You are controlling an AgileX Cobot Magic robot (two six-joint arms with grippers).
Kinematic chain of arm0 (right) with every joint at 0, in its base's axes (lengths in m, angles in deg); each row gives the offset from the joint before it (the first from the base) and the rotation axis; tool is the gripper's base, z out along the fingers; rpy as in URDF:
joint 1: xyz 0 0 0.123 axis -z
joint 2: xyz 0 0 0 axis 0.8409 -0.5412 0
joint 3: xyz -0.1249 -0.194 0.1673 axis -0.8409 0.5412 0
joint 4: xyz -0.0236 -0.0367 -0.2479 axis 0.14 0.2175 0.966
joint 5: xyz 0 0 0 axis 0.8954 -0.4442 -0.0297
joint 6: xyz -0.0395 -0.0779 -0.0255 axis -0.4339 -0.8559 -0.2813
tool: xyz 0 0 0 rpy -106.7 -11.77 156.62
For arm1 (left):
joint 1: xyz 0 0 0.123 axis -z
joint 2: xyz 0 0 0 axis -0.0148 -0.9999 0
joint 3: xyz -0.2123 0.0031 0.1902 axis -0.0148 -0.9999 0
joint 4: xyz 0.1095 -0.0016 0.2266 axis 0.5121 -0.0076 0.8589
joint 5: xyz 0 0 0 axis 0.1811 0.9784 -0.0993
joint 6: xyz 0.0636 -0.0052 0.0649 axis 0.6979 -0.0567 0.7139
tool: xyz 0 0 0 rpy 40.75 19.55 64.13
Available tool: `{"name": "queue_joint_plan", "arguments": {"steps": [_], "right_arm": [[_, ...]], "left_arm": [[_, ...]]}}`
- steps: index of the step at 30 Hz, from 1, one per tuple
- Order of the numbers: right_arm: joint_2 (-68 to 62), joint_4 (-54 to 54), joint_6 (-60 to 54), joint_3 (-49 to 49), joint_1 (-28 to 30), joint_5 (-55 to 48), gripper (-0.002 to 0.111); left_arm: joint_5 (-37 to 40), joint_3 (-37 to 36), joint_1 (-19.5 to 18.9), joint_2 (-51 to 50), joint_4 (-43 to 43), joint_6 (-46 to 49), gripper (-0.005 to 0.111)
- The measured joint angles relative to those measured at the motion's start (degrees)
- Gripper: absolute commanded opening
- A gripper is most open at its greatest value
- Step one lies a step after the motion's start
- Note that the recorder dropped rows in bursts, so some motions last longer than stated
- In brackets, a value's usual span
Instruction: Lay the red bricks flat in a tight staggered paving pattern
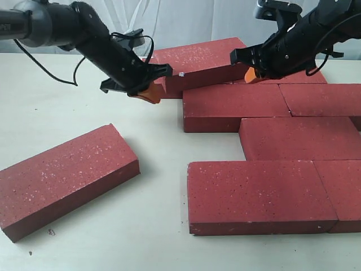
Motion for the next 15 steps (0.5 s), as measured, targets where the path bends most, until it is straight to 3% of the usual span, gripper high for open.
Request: {"name": "queue_joint_plan", "arguments": {"steps": [6, 15], "right_arm": [[0.0, -0.3, 0.0, 0.0, 0.0, -8.7, -0.001], [5.7, -2.6, -0.7, 6.7, 0.0, -7.5, -0.001]], "left_arm": [[1.3, -2.2, 0.0, 9.6, 8.1, -0.8, 0.0], [-2.4, -12.3, -1.0, 20.1, 16.5, -3.7, 0.0]]}}
